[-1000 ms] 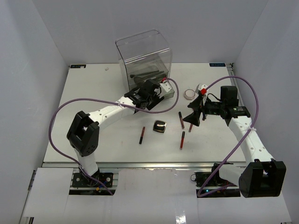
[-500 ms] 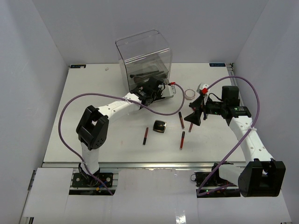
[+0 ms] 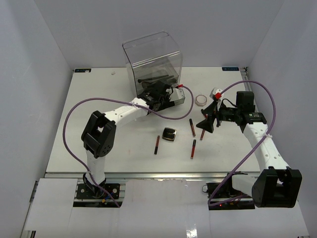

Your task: Organize the makeup

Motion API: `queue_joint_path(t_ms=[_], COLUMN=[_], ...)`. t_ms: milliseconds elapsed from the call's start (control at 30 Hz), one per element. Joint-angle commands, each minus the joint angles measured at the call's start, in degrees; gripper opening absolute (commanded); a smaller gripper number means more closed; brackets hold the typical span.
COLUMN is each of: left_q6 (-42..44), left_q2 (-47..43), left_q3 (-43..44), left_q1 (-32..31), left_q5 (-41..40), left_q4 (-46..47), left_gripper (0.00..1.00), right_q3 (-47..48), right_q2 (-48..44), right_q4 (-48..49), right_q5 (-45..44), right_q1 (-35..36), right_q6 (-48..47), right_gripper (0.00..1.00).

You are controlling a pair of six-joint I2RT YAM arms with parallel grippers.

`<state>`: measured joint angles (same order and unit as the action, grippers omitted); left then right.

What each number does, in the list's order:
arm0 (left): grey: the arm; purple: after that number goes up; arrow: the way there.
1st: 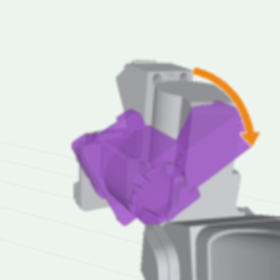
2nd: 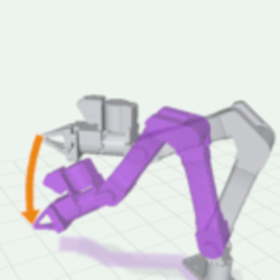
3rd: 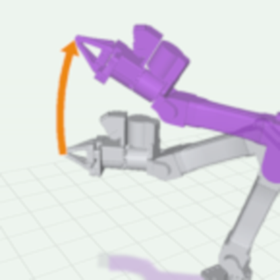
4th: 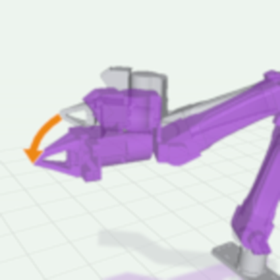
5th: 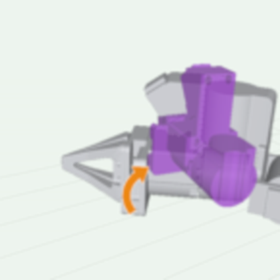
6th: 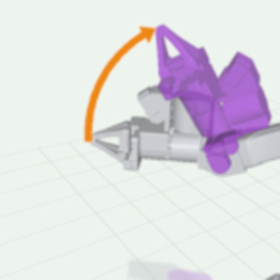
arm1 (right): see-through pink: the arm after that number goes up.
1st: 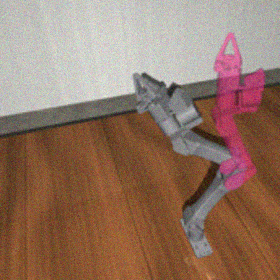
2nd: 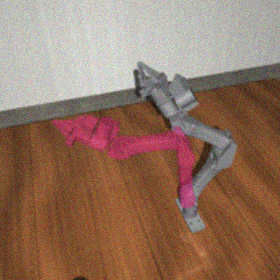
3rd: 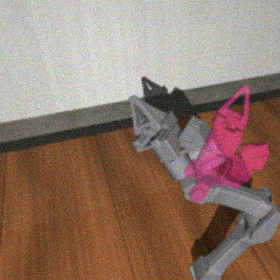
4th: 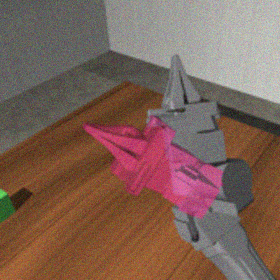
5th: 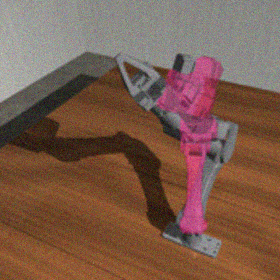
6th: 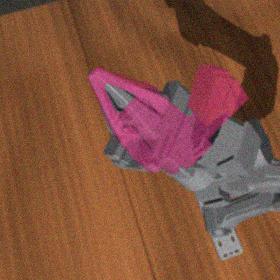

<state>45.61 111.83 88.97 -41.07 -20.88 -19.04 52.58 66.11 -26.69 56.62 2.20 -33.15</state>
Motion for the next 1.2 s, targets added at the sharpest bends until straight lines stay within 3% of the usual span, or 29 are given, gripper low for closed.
queue_joint_path(t_ms=[0, 133, 267, 333, 533, 800, 933, 1167], left_q6=[-4.9, -11.9, -26.4, -33.0, -51.0, -56.1, -56.7, -57.6], left_q2=[-6.2, -11.6, -25.2, -32.0, -53.4, -69.8, -71.6, -71.6], left_q3=[1.1, 1.0, -5.1, -12.6, -33.0, -46.9, -48.3, -49.4], left_q1=[-0.6, -0.9, -0.9, -0.6, 1.9, 3.0, 3.0, 3.0], left_q5=[0.9, 2.0, 5.4, 6.5, 11.5, 9.0, 8.5, 10.0], left_q4=[0.6, 0.2, -0.3, -0.8, -2.3, -2.6, -2.3, -2.2], left_gripper=[0.94, 0.94, 0.96, 0.98, 0.98, 0.98, 0.98, 0.98], right_q3=[-1.0, -1.1, 1.0, 3.0, 14.0, 31.4, 37.7, 40.2], right_q2=[1.1, 3.1, 5.9, 8.6, 21.3, 39.5, 45.8, 51.1], right_q4=[1.7, 4.6, 7.4, 9.1, 8.7, 4.5, 2.3, 2.2], right_q5=[-1.5, -8.3, -24.0, -33.6, -49.4, -53.3, -52.7, -53.3], right_q1=[-0.4, -0.3, 1.0, 2.3, 3.8, 5.5, 5.7, 6.6], right_q6=[1.9, 7.0, 13.7, 17.7, 24.1, 27.3, 28.4, 29.1], right_gripper=[0.93, 0.94, 0.91, 0.9, 0.9, 0.9, 0.9, 0.9])
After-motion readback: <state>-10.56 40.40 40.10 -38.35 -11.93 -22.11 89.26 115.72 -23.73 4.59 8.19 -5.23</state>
